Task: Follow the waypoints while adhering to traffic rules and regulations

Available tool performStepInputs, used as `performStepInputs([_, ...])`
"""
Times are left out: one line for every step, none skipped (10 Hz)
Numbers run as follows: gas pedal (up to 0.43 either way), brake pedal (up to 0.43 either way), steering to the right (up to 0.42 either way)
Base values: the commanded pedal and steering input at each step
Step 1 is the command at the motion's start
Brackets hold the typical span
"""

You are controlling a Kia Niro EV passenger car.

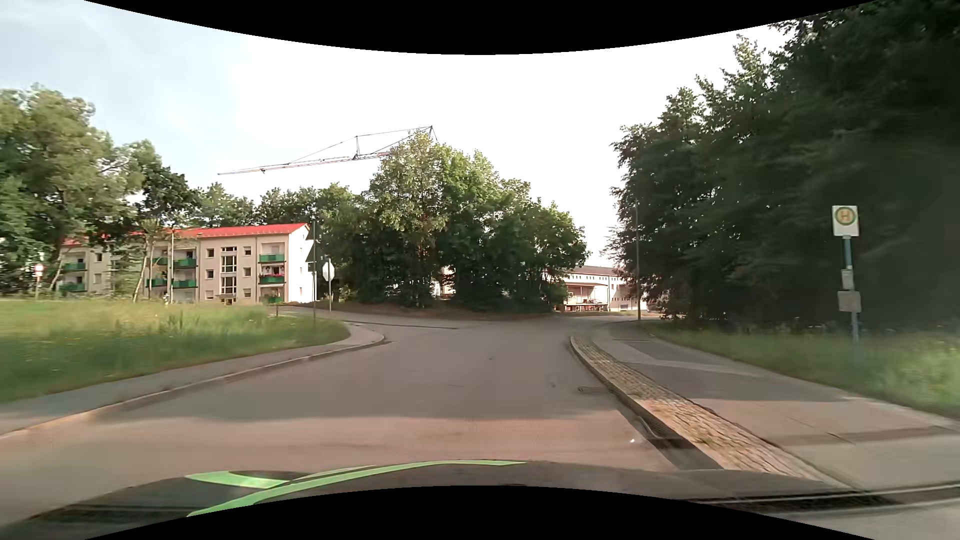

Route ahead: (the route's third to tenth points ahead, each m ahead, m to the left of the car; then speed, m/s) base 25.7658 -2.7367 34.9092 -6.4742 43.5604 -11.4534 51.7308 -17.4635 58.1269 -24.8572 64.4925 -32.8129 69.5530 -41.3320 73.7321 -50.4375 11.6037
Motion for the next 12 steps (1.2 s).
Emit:
performStepInputs([0.039, 0.000, 0.041])
performStepInputs([0.039, 0.000, 0.041])
performStepInputs([0.039, 0.000, 0.042])
performStepInputs([0.039, 0.000, 0.042])
performStepInputs([0.039, 0.000, 0.043])
performStepInputs([0.039, 0.000, 0.044])
performStepInputs([0.039, 0.000, 0.047])
performStepInputs([0.039, 0.000, 0.049])
performStepInputs([0.039, 0.000, 0.049])
performStepInputs([0.039, 0.000, 0.050])
performStepInputs([0.039, 0.000, 0.051])
performStepInputs([0.039, 0.000, 0.053])
